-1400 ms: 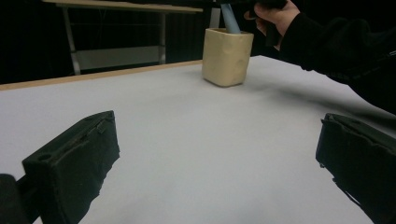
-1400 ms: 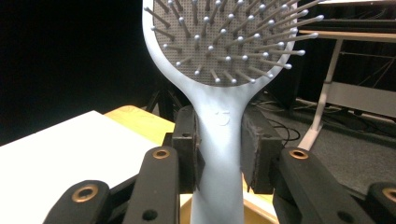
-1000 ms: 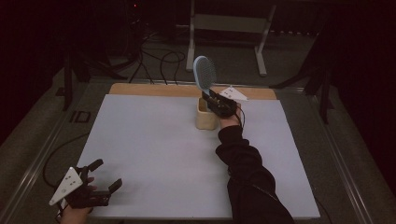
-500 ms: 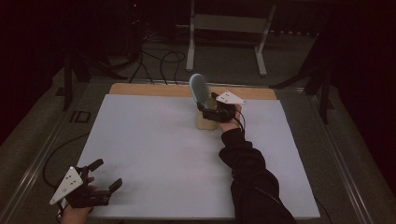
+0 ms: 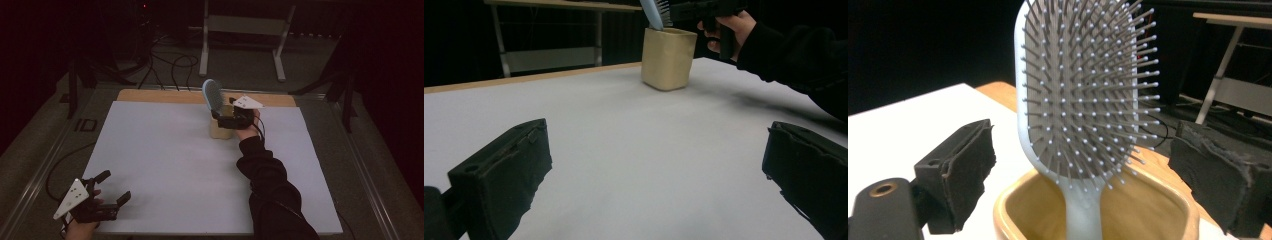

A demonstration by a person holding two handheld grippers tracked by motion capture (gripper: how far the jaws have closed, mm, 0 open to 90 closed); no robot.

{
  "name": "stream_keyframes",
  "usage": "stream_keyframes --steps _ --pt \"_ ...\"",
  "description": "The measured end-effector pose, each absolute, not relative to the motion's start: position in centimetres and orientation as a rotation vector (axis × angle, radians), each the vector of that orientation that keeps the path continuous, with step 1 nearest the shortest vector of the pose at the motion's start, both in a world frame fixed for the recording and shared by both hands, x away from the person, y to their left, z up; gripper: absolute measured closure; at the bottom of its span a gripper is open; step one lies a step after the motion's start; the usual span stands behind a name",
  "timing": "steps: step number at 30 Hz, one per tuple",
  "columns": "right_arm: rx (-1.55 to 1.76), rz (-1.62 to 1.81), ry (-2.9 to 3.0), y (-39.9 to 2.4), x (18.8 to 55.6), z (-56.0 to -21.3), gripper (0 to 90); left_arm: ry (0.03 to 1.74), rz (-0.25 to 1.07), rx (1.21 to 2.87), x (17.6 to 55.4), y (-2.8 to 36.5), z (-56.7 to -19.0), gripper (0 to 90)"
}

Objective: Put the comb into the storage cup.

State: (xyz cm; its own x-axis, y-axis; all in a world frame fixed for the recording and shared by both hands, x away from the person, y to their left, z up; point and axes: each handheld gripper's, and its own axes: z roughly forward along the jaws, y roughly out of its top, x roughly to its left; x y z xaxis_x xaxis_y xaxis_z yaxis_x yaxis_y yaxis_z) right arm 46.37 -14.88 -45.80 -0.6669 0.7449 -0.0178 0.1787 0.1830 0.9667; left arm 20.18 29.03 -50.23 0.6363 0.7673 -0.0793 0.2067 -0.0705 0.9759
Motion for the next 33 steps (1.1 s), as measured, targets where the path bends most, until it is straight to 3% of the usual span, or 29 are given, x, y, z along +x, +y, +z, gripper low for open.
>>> stream_keyframes --steps 33 --pt "0.897 1.502 2.1 -16.6 44.7 -43.1 10.1 0.827 0.569 1.607 20.1 29.1 -50.1 0.0"
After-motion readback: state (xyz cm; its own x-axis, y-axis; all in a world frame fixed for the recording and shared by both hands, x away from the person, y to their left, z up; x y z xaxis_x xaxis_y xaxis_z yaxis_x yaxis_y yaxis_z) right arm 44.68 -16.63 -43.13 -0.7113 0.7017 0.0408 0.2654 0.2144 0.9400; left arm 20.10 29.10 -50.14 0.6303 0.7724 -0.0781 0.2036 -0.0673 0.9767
